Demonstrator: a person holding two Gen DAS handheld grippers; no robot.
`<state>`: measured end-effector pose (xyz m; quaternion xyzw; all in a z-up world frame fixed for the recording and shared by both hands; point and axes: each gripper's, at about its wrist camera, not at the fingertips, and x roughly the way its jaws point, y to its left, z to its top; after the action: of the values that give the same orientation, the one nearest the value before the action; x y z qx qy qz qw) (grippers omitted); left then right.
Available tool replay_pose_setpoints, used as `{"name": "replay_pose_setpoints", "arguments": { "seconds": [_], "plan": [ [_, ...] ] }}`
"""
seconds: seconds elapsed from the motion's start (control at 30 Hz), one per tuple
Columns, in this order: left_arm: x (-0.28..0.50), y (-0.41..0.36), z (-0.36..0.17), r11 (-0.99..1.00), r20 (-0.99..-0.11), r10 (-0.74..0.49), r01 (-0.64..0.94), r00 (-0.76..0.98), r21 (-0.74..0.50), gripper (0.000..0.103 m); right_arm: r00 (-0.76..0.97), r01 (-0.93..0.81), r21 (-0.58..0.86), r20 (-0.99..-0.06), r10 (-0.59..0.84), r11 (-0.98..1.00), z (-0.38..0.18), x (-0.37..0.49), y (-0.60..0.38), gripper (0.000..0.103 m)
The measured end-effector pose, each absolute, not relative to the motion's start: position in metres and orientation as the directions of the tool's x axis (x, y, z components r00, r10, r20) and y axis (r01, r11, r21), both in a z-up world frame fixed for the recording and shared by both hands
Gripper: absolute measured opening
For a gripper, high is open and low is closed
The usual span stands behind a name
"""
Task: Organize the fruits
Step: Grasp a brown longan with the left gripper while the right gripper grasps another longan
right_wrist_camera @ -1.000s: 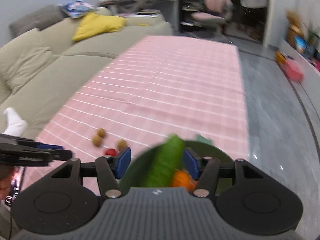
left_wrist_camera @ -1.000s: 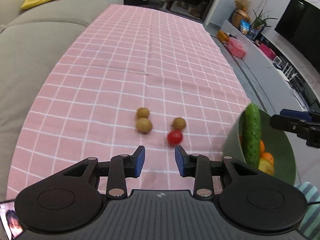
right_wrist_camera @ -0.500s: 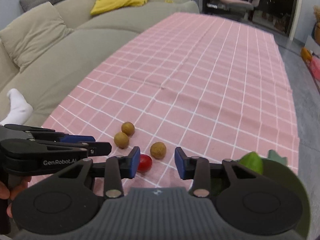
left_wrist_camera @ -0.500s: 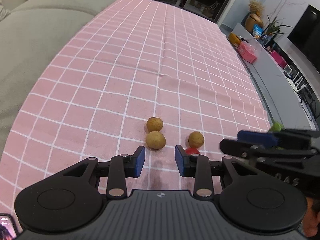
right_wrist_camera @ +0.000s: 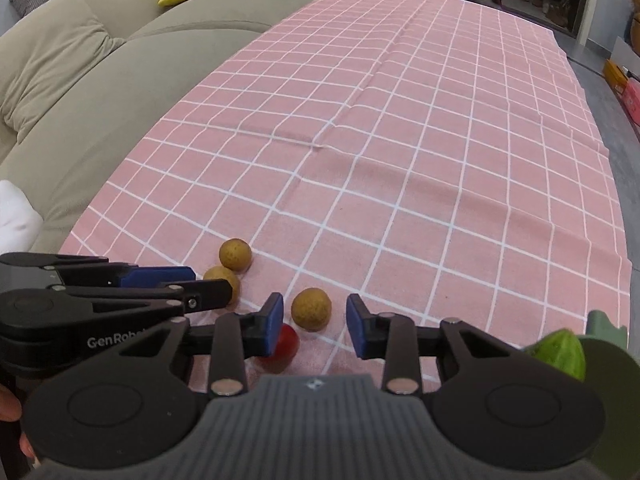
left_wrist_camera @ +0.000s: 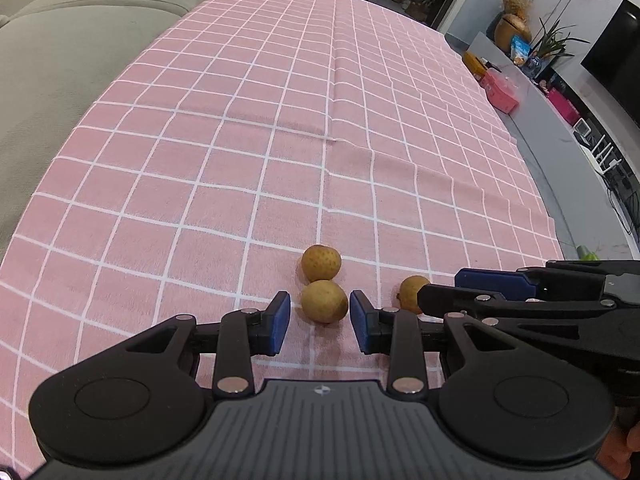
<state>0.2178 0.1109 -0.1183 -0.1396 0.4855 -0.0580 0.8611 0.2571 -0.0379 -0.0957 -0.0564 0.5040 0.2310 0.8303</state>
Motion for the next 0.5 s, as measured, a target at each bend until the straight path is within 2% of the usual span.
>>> {"name": "replay_pose_setpoints", "arguments": {
  "seconds": [0.1,0.33,0.4,0.5],
  "plan": [
    [0.22,0.11,-0.121,0.953,-0.818,-0.245,-0.028,0.52,-0.303,0.038,0.374,-0.45,0.133,-0.87,0.322,0.883,-0.099,0.259,-0.036,0.026],
    [0.222,0.11,-0.126,0.954,-0.818,-0.242,-0.026,0.522,-0.299,0.038,0.359,-0.444,0.14,-0.877,0.319,0.885,-0.106,0.264,-0.035,0.024],
    [0.223,0.11,-0.126,0.953,-0.816,-0.25,-0.017,0.522,-0.303,0.032,0.35,-0.444,0.152,-0.878,0.327,0.883,-0.108,0.265,-0.035,0.02],
    [0.223,0.109,-0.125,0.954,-0.816,-0.249,-0.01,0.522,-0.298,0.03,0.348,-0.44,0.162,-0.876,0.335,0.883,-0.109,0.264,-0.035,0.019]
  ]
}}
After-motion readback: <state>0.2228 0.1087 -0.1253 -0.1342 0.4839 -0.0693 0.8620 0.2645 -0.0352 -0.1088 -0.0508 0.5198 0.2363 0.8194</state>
